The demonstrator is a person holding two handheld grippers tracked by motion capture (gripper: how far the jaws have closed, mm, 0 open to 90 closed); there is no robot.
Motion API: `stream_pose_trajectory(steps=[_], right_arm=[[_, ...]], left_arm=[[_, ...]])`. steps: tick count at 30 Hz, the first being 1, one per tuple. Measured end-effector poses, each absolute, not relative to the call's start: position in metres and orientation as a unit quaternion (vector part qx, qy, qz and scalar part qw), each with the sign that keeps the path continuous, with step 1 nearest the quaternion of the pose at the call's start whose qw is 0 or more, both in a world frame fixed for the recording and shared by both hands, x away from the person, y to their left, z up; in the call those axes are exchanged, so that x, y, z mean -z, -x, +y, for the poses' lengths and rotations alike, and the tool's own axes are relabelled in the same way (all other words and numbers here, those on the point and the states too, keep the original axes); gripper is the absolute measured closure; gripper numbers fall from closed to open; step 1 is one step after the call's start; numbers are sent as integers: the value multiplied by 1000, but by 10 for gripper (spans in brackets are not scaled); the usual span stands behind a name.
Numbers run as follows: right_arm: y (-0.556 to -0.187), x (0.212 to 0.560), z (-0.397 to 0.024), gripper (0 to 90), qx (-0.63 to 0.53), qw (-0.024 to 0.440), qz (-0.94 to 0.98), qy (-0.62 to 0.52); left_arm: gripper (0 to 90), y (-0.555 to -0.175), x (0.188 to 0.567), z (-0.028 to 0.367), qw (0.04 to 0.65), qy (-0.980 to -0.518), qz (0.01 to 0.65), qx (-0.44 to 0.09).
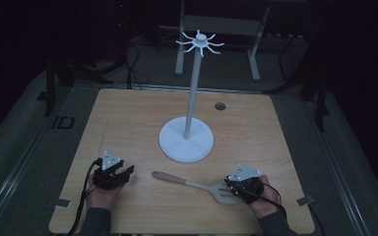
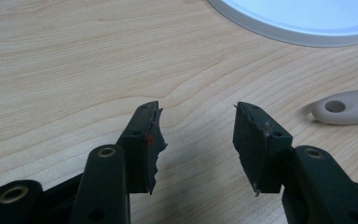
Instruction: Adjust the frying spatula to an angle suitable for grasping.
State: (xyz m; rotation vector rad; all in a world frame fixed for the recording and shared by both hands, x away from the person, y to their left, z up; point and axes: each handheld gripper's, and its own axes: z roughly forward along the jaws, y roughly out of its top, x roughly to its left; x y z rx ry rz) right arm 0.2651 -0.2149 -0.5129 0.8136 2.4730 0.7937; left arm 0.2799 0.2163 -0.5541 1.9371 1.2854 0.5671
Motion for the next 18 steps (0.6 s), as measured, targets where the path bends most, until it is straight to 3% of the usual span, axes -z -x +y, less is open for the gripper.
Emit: stream_pose_trajectory(steps=[18], right_arm=[[-233, 529, -223, 852, -269, 182, 906, -272]], left_arm=[[513, -282, 556, 216, 357, -755, 505, -219]])
